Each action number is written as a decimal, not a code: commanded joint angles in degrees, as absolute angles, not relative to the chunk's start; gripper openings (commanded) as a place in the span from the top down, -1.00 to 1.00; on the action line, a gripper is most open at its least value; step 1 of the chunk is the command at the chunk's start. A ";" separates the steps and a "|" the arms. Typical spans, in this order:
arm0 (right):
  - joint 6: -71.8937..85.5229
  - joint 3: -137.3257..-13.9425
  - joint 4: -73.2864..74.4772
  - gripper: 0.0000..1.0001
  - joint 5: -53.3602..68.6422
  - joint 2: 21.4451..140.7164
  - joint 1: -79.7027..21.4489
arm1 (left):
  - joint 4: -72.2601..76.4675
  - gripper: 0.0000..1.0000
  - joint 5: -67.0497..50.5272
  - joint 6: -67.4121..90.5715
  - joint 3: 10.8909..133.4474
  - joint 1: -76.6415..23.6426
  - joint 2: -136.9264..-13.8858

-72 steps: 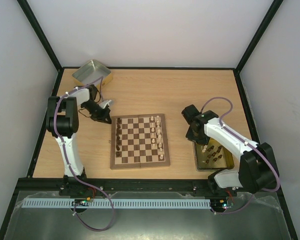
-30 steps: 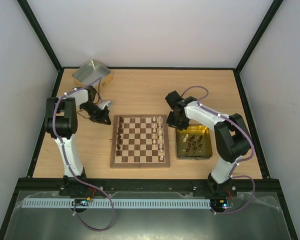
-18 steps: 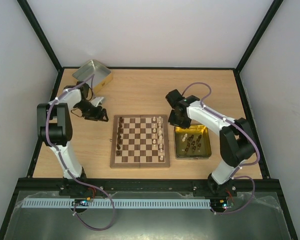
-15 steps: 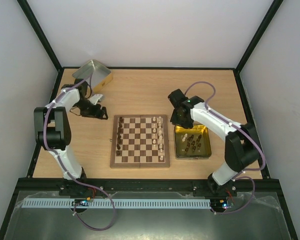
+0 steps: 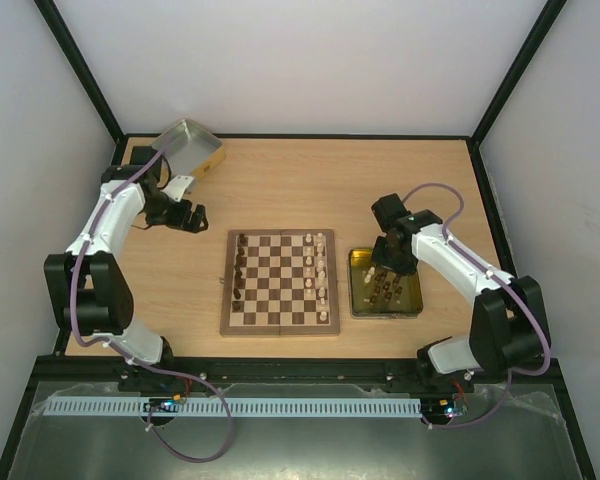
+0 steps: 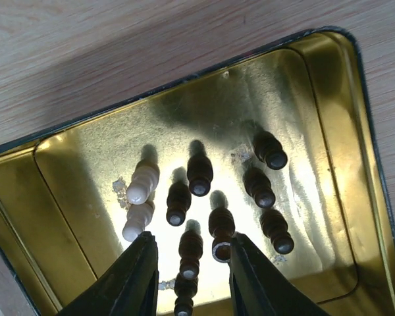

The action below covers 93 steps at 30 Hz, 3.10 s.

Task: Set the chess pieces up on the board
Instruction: Pick up the chess piece from the storage box, then place the chess piece on the chessboard.

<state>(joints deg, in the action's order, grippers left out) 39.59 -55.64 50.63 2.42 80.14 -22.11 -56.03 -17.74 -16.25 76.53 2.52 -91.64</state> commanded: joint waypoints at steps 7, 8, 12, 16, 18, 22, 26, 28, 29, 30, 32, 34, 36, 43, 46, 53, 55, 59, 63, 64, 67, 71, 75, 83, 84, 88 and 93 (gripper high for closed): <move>38.46 -56.60 47.43 0.46 9.37 83.21 -21.49 | -55.91 -0.99 -21.69 -12.90 73.47 1.98 -88.64; 38.24 -56.86 47.45 0.46 9.59 83.75 -21.45 | -55.49 -0.99 -22.07 -12.73 72.83 1.82 -88.46; 37.58 -57.30 47.50 0.46 10.25 85.23 -21.45 | -54.32 -0.99 -21.95 -12.42 71.98 0.77 -88.62; 36.60 -58.13 47.70 0.46 9.75 87.36 -21.49 | -54.13 -0.99 -22.46 -12.13 72.24 0.54 -88.94; 36.61 -58.45 47.45 0.46 9.87 88.17 -21.45 | -53.88 -0.99 -22.91 -12.00 72.05 0.38 -88.86; 36.57 -59.18 46.78 0.47 10.44 89.47 -21.45 | -53.31 -0.99 -23.07 -11.78 71.43 0.18 -88.69; 36.60 -59.40 46.27 0.49 10.30 91.26 -21.45 | -53.26 -0.99 -23.20 -11.69 71.19 0.09 -88.36; 36.65 -59.18 45.81 0.52 10.20 92.04 -21.45 | -53.22 -0.99 -23.19 -11.66 70.96 0.09 -88.05; 36.59 -58.92 45.49 0.53 10.27 92.46 -21.46 | -53.14 -1.00 -23.20 -11.64 70.85 0.09 -87.87; 36.63 -58.85 45.30 0.54 10.29 92.91 -21.45 | -53.18 -0.99 -23.20 -11.61 70.72 0.09 -87.70; 36.57 -58.72 44.92 0.56 10.22 93.75 -21.49 | -53.22 -0.99 -23.07 -11.61 70.50 0.09 -87.48; 36.65 -58.72 44.55 0.58 9.96 94.56 -21.45 | -53.23 -1.00 -22.93 -11.58 70.32 0.09 -87.00; 35.94 -58.85 44.39 0.62 9.93 95.18 -21.45 | -53.26 -0.99 -22.85 -11.52 70.15 0.09 -86.63; 35.01 -57.74 44.30 0.78 9.65 95.29 -21.47 | -53.02 -1.00 -22.74 -11.35 69.62 0.09 -86.08; 34.74 -57.83 45.02 0.85 8.68 94.97 -21.45 | -53.04 -0.99 -22.85 -11.41 69.52 0.09 -85.99; 34.27 -62.92 53.24 0.88 4.80 90.05 -23.27 | -52.90 -0.99 -23.14 -11.32 69.10 0.09 -85.62; 34.72 -65.15 56.34 0.88 3.19 88.61 -25.73 | -52.79 -0.99 -23.14 -11.30 68.93 0.09 -85.57; 37.87 -70.38 62.03 0.88 2.06 86.05 -32.29 | -52.74 -0.99 -23.40 -11.30 68.64 0.00 -85.36; 42.31 -74.53 65.65 0.88 3.24 84.56 -38.99 | -52.43 -0.99 -23.71 -11.17 68.40 -0.04 -85.35; 43.62 -75.51 66.33 0.88 3.27 84.55 -40.82 | -52.36 -0.99 -23.73 -11.21 68.38 -0.08 -85.34; 46.40 -77.13 66.89 0.88 4.41 85.18 -46.26 | -52.30 -0.99 -23.65 -11.09 68.38 -0.26 -85.27; 49.04 -79.35 66.17 0.88 5.12 88.70 -54.87 | -52.19 -0.99 -23.77 -11.00 68.25 -0.48 -84.93; 50.56 -78.58 62.40 0.88 6.85 91.58 -59.01 | -51.90 -0.99 -23.75 -10.97 67.92 -0.53 -84.40; 50.39 -72.08 55.06 0.88 9.40 94.28 -59.59 | -51.76 -1.00 -23.22 -10.84 67.20 -0.53 -83.51; 50.30 -71.50 54.45 0.88 9.40 94.64 -59.55 | -51.72 -0.99 -23.20 -10.82 67.15 -0.53 -83.45; 49.93 -69.66 52.03 0.88 9.97 96.11 -59.59 | -51.77 -1.00 -23.12 -10.76 67.10 -0.53 -83.25; 49.96 -68.20 50.37 0.88 9.32 97.22 -59.57 | -51.57 -0.99 -22.94 -10.72 66.96 -0.58 -83.33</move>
<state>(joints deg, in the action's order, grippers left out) 49.54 -69.32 52.49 10.13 96.40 -59.44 -51.44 -22.96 -11.27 67.48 -0.36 -84.90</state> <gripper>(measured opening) 0.063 0.997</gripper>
